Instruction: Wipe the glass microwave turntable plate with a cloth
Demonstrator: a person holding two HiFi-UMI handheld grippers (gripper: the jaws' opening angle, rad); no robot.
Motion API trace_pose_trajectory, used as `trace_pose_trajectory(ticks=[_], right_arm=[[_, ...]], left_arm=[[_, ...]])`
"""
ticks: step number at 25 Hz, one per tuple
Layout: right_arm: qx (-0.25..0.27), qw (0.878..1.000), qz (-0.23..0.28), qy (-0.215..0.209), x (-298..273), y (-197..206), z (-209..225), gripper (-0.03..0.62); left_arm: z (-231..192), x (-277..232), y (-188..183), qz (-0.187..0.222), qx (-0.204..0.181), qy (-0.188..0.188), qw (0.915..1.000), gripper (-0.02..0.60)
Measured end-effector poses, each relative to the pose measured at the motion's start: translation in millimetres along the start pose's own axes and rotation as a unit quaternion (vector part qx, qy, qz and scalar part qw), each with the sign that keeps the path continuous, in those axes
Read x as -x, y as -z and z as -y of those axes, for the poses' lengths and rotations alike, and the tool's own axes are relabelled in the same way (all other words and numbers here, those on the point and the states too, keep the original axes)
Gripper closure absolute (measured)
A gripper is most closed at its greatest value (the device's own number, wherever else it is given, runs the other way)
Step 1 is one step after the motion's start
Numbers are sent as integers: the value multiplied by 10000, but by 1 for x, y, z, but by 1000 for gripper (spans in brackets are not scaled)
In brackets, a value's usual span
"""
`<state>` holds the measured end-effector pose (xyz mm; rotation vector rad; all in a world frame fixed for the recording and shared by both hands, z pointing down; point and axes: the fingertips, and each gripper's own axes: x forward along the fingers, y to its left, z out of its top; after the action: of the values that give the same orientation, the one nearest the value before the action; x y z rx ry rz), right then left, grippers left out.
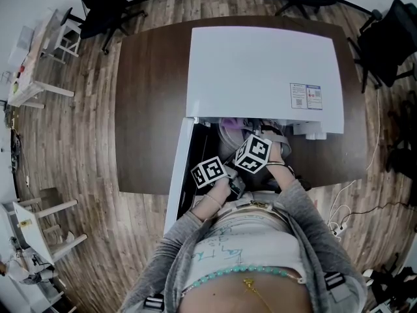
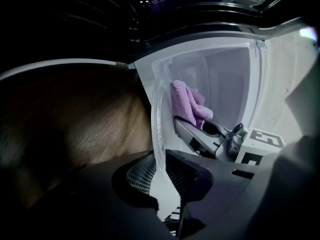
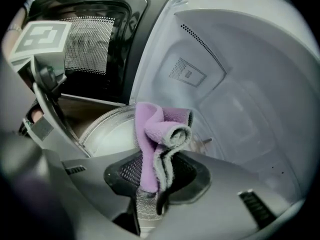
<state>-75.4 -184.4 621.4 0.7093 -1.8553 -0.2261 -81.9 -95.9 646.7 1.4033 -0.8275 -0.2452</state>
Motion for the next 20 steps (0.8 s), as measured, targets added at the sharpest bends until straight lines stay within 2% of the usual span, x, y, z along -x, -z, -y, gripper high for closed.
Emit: trace_pose_trajectory(ticks=[10,20], right_arm=[[-117,9998,-5,182,-7,4,17,477],[-348,9984,-237,379,-4,26,34,477]], left_arm=[[-1,0,0,14,10,4,10000,514],[0,0,0,71,52,21,10000,514]])
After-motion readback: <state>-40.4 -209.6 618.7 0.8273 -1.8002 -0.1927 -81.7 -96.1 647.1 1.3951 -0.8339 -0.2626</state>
